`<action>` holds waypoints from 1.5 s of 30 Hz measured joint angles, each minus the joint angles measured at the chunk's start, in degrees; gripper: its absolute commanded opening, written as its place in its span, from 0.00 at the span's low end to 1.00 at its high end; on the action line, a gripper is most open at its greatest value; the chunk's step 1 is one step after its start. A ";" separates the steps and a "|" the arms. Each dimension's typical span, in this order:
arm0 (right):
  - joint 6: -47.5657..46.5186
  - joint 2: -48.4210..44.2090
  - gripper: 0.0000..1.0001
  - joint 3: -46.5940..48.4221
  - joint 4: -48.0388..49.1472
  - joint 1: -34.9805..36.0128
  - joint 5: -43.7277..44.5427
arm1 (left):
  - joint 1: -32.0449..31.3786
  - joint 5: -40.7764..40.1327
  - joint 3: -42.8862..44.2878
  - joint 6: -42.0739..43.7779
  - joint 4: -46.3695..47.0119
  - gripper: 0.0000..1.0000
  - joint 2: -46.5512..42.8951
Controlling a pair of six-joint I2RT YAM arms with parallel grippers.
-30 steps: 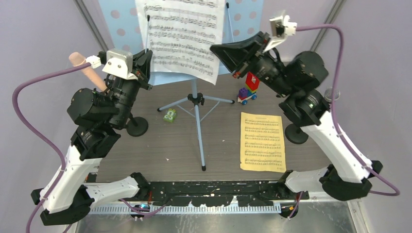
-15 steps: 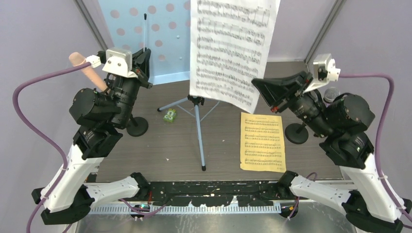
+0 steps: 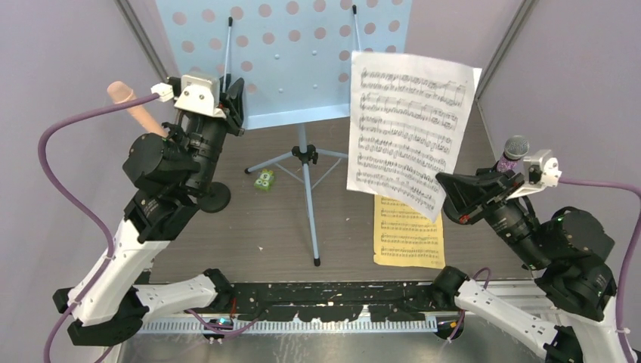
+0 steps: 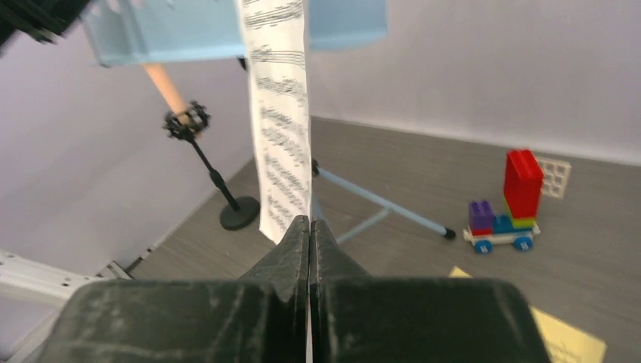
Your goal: Pack up the instrument practice props
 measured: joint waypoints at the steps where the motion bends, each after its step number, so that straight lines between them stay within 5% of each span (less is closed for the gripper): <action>1: 0.55 -0.76 0.01 -1.22 -0.81 0.00 1.11 | 0.00 0.00 -0.11 0.04 0.11 0.32 0.04; 10: 9.68 -8.13 0.01 -11.02 -9.90 0.00 12.94 | -0.04 0.72 -0.70 -1.07 -0.07 0.46 -0.66; 18: 18.88 -9.35 0.01 -11.23 -19.65 0.00 21.24 | -0.04 1.16 -0.70 -1.60 -1.05 0.48 -2.73; 32: 27.93 -6.82 0.01 -15.52 -27.17 0.00 22.23 | -0.04 3.96 1.01 -4.59 -3.54 0.53 -6.10; 45: 25.81 9.86 0.01 -15.47 -27.10 0.00 11.69 | -0.04 5.03 1.20 -5.75 -5.09 0.54 -6.49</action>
